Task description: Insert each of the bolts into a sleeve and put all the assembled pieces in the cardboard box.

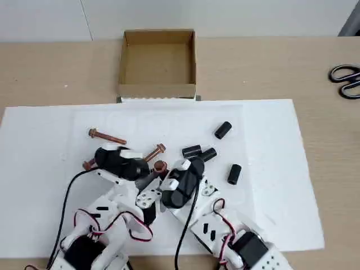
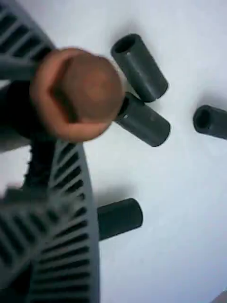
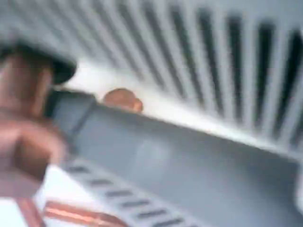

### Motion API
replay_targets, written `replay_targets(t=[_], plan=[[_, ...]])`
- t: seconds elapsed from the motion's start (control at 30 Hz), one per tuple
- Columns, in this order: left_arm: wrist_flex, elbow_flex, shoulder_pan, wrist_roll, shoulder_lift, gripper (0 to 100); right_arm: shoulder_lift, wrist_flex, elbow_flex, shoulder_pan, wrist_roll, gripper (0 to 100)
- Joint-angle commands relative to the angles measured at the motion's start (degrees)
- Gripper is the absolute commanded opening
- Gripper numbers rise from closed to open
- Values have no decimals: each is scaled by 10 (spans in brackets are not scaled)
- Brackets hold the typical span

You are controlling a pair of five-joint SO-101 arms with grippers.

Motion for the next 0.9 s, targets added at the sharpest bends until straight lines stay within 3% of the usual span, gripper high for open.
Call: replay_targets(t=[0.0,0.27,0.57,0.77,0.87], plan=[[6,2,3,-3,-2,203,-7,-19,-39,1,4,3],[6,-1,-1,-28,-2,207,-7,-15,-38,1,4,3],[-1,-10,-89,-113,-1,207,-7,-15,-27,1,4,3],[-5,-27,-90,-109,-1,207,-7,-16,-25,1,4,3],[-2,-67,-89,-74,-1,207,-7,-15,-25,1,3,3]])
